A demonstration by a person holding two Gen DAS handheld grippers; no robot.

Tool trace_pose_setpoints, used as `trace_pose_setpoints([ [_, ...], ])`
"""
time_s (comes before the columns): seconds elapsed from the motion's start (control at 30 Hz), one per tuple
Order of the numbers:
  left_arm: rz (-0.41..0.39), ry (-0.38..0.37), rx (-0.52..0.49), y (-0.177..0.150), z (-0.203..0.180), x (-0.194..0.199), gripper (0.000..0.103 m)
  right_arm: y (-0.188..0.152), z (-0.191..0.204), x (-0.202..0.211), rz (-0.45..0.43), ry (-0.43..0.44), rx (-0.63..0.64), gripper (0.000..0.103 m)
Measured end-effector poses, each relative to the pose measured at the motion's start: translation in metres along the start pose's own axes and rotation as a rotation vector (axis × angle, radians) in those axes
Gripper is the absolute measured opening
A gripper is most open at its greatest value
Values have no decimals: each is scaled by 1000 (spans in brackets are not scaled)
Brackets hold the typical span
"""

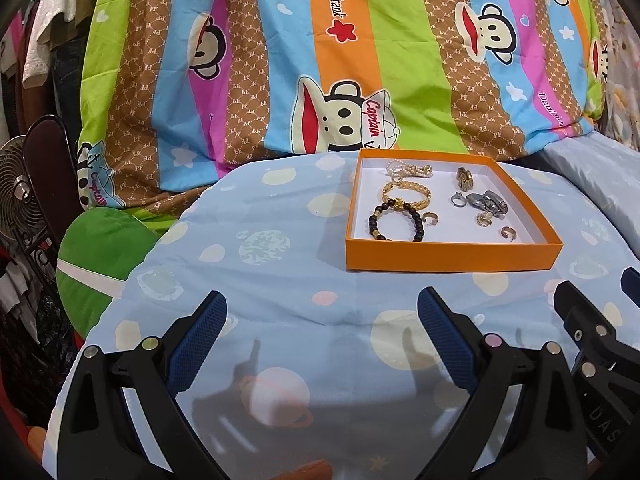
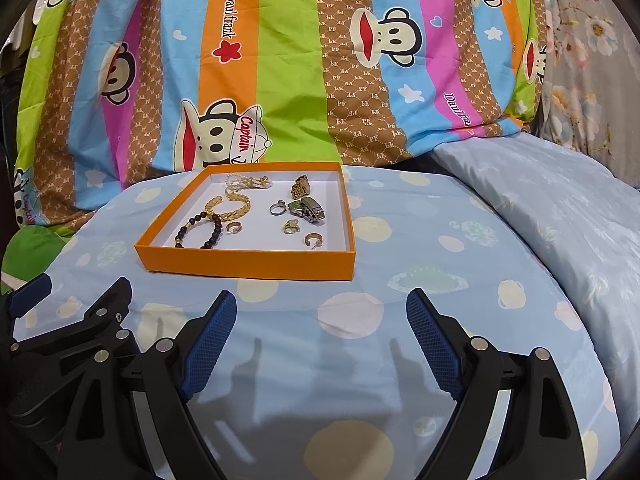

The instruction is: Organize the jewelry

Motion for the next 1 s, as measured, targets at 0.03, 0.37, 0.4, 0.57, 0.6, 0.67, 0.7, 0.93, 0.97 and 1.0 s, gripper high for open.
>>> trace_pose_setpoints([
  [0.03,0,0,0,0,0,0,94,0,0,0,1,0,0,86],
  [0.37,-1,-3,2,0,0,1,94,0,0,0,0,0,0,86],
  [0.4,-1,-4,3,0,0,1,94,0,0,0,0,1,0,86],
  [0.57,-4,-5,5,2,-1,2,94,0,0,0,0,0,0,86],
  [0.6,-2,-6,5,1,-1,2,94,-1,0,0,0,-1,0,86],
  [0.67,-3,-5,5,1,-1,2,94,0,0,1,0,-1,0,86],
  [0.7,-3,-6,5,1,-1,2,94,0,0,1,0,-1,-1,86],
  [0.93,-5,-1,3,1,-1,2,94,3,1,1,2,-4,2,86],
  [0.97,-5,-2,3,2,-2,2,94,3,1,2,2,-5,2,86],
  [1.0,-5,-1,3,1,-2,2,94,3,1,1,1,-4,2,86],
])
Point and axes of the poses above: each gripper's, at about its wrist camera, not at the fingertips, and x roughly against the way its jaws point, z to its left, y to its top, the point moved 1 cm from there along -x, roughly the way its jaws point, and after that the axes turned 12 degrees about x, right-handed, at the moved point
